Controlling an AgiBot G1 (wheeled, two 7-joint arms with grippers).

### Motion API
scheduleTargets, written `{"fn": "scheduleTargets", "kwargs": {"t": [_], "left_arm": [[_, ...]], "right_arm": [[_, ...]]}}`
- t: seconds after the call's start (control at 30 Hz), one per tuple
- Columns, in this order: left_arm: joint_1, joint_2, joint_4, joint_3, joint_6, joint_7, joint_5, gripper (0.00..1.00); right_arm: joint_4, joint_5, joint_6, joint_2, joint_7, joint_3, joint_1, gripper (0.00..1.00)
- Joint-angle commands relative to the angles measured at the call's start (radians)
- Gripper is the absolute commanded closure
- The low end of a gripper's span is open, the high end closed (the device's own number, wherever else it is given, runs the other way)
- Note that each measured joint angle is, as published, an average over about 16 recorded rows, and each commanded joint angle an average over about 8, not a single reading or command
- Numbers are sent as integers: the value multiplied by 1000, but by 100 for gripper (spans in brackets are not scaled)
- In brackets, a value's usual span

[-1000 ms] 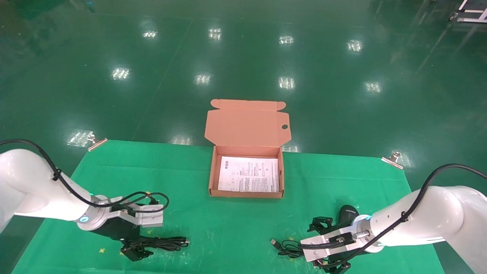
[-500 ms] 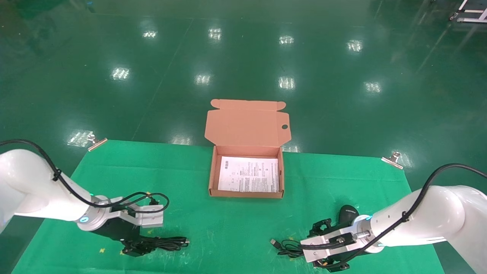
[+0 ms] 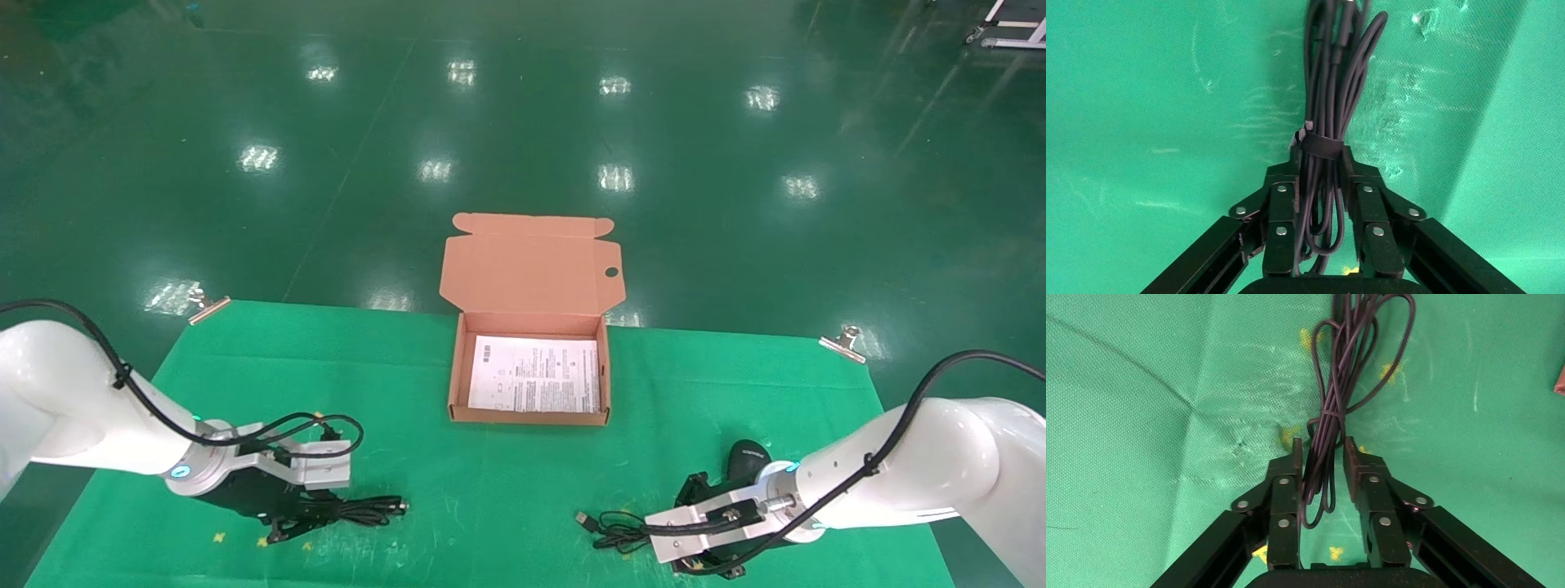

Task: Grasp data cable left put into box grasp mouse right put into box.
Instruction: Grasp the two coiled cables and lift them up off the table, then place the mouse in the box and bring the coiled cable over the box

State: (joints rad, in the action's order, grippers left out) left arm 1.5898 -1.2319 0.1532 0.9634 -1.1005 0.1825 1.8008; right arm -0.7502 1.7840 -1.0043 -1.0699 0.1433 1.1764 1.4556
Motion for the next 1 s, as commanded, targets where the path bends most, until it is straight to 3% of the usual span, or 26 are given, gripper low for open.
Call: {"fn": "scheduleTargets", "kwargs": {"t": [0.03,0.33,0.63,0.83,1.0], "left_arm": [[0,0,0,0,0,0,0,100],[6,13,20,-5,-6,25,-8,100],[67,93,89,-34,-7,86,-40,100],[144,151,166,-74,-11,105,-87,100],[190,181,250,-111,2,97,-128,100]], "right_arm": [[0,0,0,0,0,0,0,100],[-22,-21,-12,23,-8,-14,13,100],[-154,-38,-32,139,-97,-67,110,100],[-266,-7,10,186,-173,-110,202,100],[-297,13,80,150,-198,-145,268,100]]}}
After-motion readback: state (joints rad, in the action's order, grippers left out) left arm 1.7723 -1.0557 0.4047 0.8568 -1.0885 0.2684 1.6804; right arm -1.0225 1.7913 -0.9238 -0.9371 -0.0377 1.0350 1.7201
